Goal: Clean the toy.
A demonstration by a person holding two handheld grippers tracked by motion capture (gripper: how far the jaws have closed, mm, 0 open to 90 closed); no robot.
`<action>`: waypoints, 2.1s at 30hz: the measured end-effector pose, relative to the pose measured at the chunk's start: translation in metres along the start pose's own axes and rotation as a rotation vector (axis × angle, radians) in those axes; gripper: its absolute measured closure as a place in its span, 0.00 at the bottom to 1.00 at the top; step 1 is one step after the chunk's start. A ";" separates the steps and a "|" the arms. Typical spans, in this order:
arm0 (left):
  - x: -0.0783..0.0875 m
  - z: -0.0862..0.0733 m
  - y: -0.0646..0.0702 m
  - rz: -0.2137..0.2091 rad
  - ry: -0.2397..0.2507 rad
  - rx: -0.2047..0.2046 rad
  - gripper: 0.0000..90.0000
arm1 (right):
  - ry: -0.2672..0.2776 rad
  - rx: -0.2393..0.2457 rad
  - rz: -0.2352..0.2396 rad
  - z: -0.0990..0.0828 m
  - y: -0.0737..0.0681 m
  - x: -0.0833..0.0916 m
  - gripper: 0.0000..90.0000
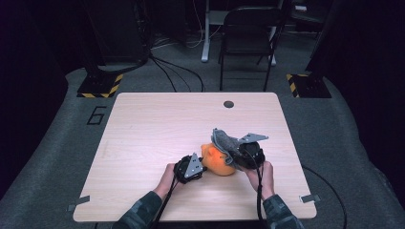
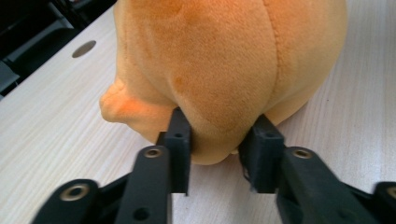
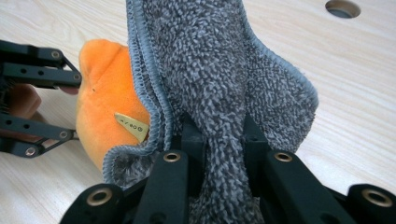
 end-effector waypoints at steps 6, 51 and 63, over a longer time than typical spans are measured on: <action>0.001 -0.001 -0.001 0.000 0.003 0.005 0.82 | 0.050 -0.068 -0.044 -0.006 0.023 0.029 0.86; 0.034 0.040 -0.004 -0.202 -0.018 0.626 0.90 | -0.001 -0.207 -0.157 -0.048 0.075 0.051 0.85; 0.018 0.025 -0.003 -0.228 -0.058 0.746 0.89 | 0.145 -0.085 -0.036 0.021 0.008 0.067 0.85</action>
Point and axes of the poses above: each handheld gripper's, and its own axes: x roughly backward along the jaws, z roughly out of its top, y roughly to its right, the point moved 4 cm from there along -x, roughly forward along the jaws, and after that the axes turned 15 degrees about x, right-handed, at the moved point
